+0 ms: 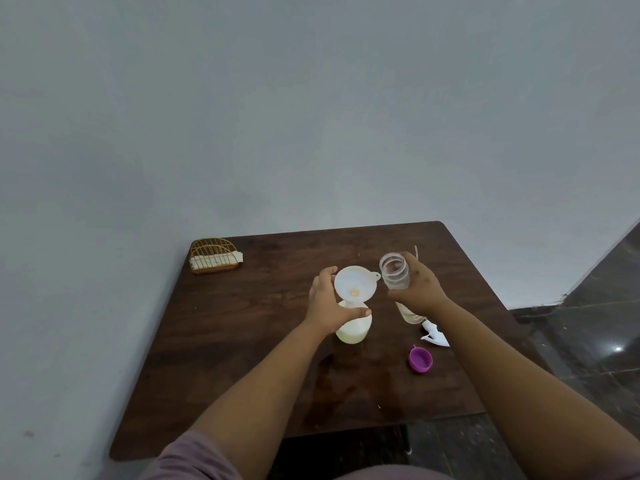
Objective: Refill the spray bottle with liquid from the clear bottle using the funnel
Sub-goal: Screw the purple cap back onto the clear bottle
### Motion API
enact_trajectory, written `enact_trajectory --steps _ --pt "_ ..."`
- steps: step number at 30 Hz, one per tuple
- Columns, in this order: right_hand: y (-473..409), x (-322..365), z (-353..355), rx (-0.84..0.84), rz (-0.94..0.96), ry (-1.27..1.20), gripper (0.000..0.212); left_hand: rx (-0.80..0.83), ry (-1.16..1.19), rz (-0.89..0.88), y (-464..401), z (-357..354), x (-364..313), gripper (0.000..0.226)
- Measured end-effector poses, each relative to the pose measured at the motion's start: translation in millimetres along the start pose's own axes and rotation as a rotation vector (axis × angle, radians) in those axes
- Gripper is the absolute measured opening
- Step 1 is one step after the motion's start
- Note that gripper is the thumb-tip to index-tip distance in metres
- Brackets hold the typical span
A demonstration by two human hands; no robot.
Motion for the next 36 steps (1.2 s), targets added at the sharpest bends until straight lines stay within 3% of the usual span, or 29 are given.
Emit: enact_trajectory --steps 11,17,21,25,27,32,36 --pt "53.3 -12.8 -12.0 -0.054 0.065 0.082 0.063 -0.235 -0.018 -0.097 69.8 -4.9 -30.5 0.079" --pt "86.9 -11.7 -45.9 -0.008 0.092 0.07 0.064 -0.084 0.051 -0.129 107.5 -29.5 -20.1 0.076" --pt "112.2 12.3 -73.3 0.099 0.165 -0.05 0.068 -0.101 0.121 -0.091 128.1 -23.1 -7.6 0.066" --pt "119.4 11.3 -102.5 0.366 0.134 -0.083 0.085 -0.129 0.085 -0.044 143.9 -0.2 12.2 0.051" --pt "113.5 -10.8 -105.0 0.391 0.033 0.014 0.092 -0.176 0.048 -0.007 149.5 14.0 27.6 0.053" --pt "84.0 -87.6 -77.9 0.156 -0.13 0.549 0.057 -0.238 0.02 0.036 141.5 40.2 49.2 0.049" --pt "81.9 -142.0 -69.0 0.233 -0.312 0.702 0.055 -0.26 0.013 0.044 137.2 46.4 50.0 0.05"
Point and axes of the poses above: each hand's wrist, its own y-axis away from the middle knuckle, its own z-axis out of the back of the hand, x = y × z, the point moved 9 cm from there along -y, towards the middle knuckle, and after that the axes turned 12 degrees about -z, right-handed, at the moved point
